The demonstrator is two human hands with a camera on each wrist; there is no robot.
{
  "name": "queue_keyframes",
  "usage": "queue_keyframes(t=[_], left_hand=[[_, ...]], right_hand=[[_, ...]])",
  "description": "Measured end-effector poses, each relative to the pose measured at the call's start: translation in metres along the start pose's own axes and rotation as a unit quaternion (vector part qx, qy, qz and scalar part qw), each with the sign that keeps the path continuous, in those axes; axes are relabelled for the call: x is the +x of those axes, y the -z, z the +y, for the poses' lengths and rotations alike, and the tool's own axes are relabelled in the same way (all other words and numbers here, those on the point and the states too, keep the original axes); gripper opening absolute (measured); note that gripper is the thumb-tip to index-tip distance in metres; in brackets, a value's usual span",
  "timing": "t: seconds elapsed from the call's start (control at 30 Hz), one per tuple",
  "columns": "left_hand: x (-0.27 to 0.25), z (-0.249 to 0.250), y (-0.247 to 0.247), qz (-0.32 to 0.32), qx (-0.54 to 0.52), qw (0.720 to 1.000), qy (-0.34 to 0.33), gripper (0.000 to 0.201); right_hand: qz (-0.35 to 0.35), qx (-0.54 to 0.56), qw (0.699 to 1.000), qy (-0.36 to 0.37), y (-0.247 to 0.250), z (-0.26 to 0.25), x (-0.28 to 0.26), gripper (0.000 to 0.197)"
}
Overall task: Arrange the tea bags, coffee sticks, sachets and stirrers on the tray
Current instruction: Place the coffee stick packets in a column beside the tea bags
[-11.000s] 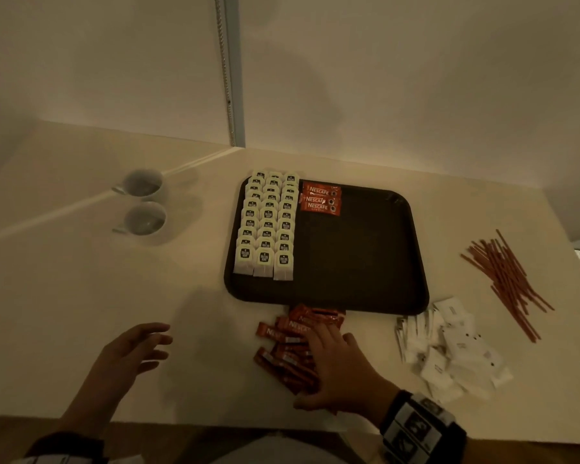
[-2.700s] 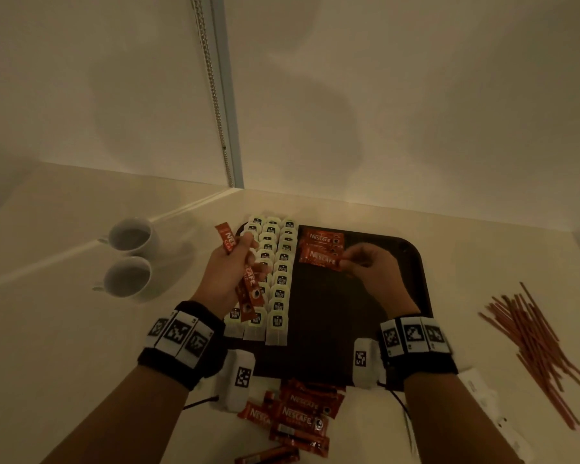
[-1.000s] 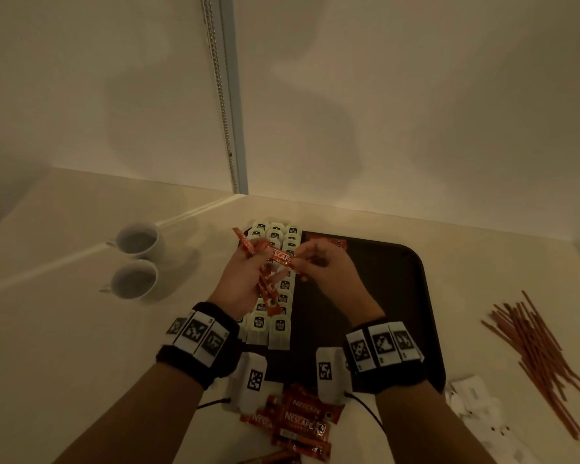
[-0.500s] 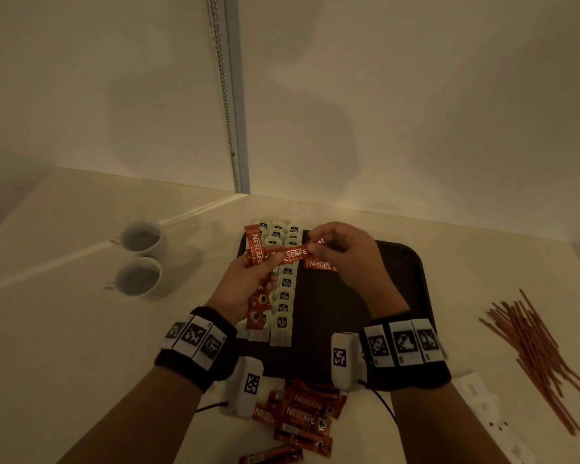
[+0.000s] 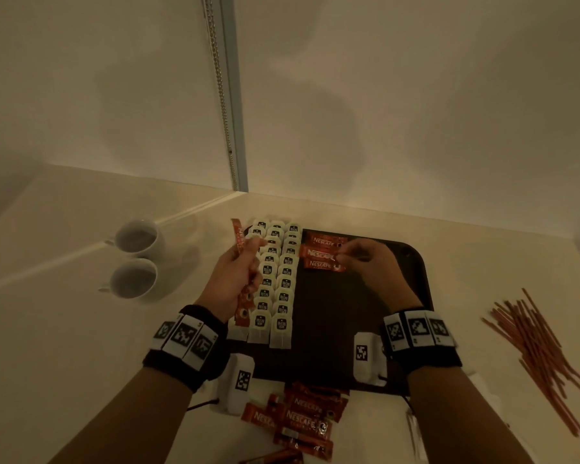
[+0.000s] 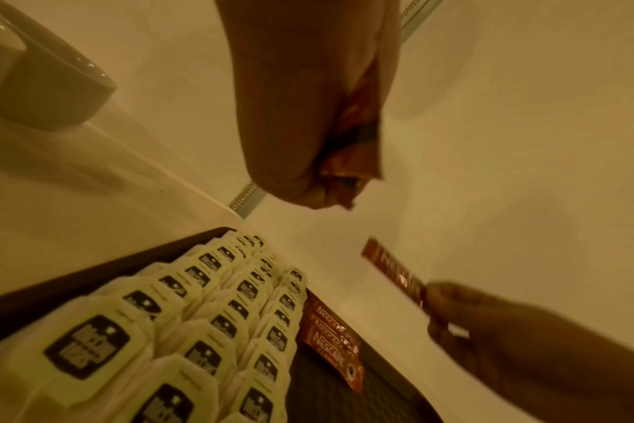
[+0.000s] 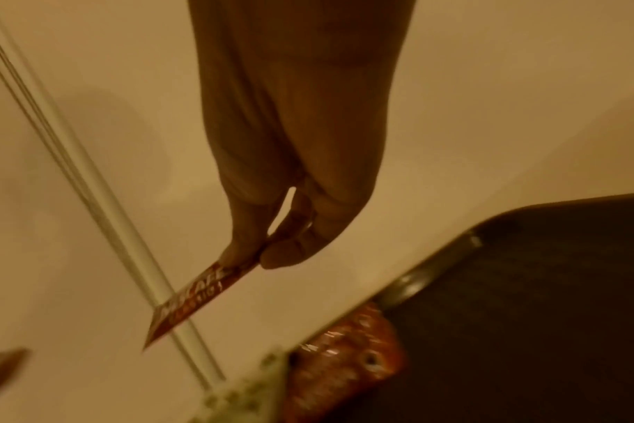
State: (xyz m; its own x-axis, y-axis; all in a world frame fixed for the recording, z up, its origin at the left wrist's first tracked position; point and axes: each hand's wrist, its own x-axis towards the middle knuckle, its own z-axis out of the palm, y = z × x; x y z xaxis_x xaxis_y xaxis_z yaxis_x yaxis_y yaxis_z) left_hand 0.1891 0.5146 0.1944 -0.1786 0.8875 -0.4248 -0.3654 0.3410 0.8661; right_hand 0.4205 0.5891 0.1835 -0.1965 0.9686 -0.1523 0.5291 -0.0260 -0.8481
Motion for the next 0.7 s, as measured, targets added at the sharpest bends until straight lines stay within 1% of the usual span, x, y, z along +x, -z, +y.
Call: queue_keyframes(t=[0.07,0.13,0.23,0.33,0.4,0.5,0.6,0.7], left_hand=[[0.003,0.000,0.005,0.012,-0.035,0.999,0.032,0.019],[0.006,0.001,0.008,0.007,-0.083,0.995,0.054,0.012],[0.007,0.001,0.010,-0.007,-0.114,0.992,0.054,0.007],[0.008,0.000,0.010,-0.020,-0.118,0.992,0.046,0.010],[0.008,0.000,0.010,-0.018,-0.111,0.993,0.047,0.013],[0.007,0.000,0.011,0.002,-0.071,0.996,0.049,0.020],[0.003,0.003,0.010,0.027,-0.027,0.999,0.038,0.022],[-0.001,0.006,0.008,0.037,0.015,0.999,0.036,0.025]], right_hand=[[-0.006,-0.037,0.998,-0.041,0.000,0.027,0.004,0.010],[-0.029,-0.065,0.995,-0.073,-0.004,0.049,0.006,0.013],[-0.035,-0.061,0.992,-0.102,-0.013,0.067,0.008,0.012],[-0.025,-0.054,0.991,-0.120,-0.023,0.070,0.013,0.014],[-0.003,-0.044,0.991,-0.125,-0.028,0.070,0.019,0.015],[0.029,-0.034,0.991,-0.126,-0.033,0.071,0.026,0.016],[0.046,-0.034,0.990,-0.126,-0.036,0.072,0.030,0.016],[0.056,-0.045,0.990,-0.119,-0.038,0.074,0.034,0.016]])
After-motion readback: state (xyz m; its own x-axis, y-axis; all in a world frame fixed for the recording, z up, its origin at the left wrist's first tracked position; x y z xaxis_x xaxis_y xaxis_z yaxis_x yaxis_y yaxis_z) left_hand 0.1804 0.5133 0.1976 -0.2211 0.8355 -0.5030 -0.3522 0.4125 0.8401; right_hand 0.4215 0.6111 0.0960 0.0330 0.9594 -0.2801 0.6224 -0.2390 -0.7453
